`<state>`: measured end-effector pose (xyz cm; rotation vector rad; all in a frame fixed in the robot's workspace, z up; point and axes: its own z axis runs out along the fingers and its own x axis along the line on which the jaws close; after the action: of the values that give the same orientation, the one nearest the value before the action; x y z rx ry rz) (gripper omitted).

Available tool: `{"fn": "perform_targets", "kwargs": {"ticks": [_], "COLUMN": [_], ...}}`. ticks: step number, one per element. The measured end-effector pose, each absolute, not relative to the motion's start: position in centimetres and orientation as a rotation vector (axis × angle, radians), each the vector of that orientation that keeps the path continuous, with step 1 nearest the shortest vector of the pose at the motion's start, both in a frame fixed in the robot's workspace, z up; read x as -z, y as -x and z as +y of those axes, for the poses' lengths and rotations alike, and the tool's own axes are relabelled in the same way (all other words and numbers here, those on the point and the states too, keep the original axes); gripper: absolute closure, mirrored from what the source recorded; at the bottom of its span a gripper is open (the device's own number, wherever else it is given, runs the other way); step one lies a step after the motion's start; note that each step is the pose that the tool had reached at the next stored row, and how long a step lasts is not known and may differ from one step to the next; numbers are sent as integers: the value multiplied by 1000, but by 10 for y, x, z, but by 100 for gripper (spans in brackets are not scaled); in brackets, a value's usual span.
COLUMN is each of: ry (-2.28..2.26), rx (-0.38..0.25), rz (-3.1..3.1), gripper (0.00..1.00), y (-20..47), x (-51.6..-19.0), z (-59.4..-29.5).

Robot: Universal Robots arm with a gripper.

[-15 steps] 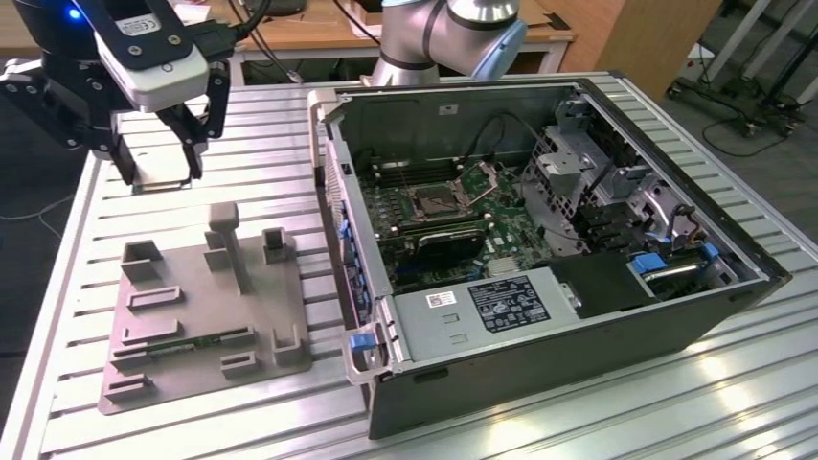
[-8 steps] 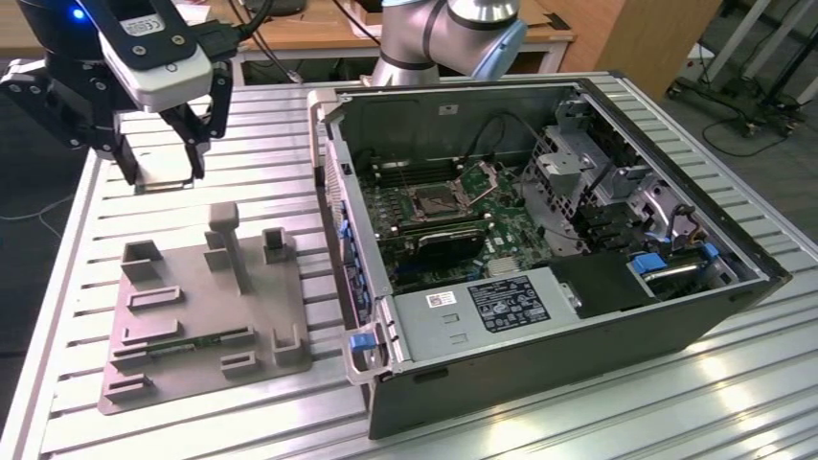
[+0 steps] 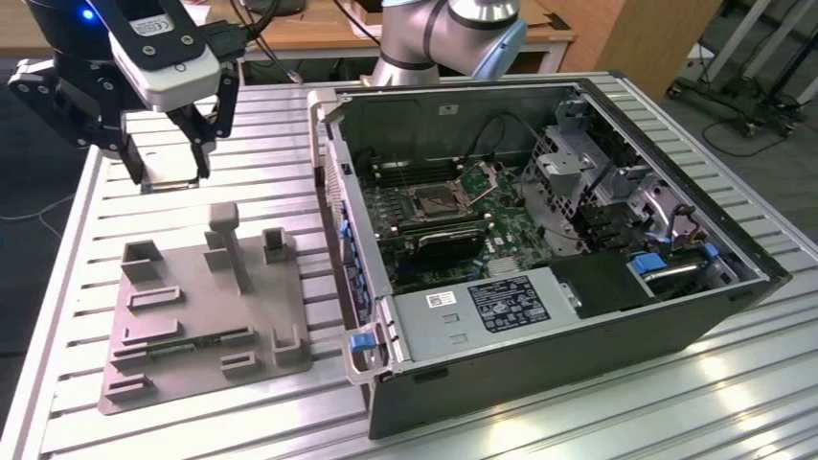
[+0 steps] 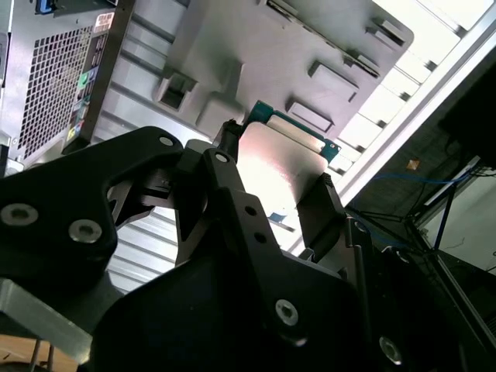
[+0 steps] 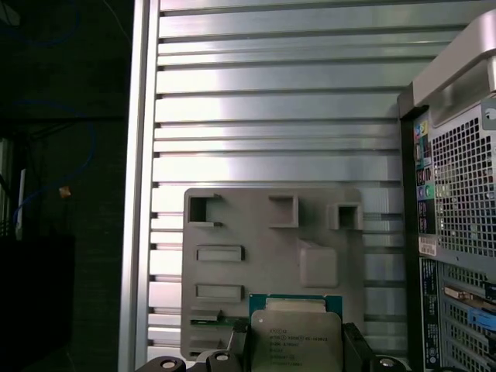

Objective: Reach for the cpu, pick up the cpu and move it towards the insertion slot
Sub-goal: 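Pick up the cpu and move it towards the insertion slot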

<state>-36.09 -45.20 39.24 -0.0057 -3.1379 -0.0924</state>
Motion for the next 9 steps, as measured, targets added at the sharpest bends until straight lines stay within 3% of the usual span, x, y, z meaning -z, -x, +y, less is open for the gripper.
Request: {"fn": "perform_targets", "kwargs": {"ticks": [9], "ry": [6], "rx": [92], "rz": [-3138], "gripper": [45], "y": [357], "x": [-392], "z": [-452]}}
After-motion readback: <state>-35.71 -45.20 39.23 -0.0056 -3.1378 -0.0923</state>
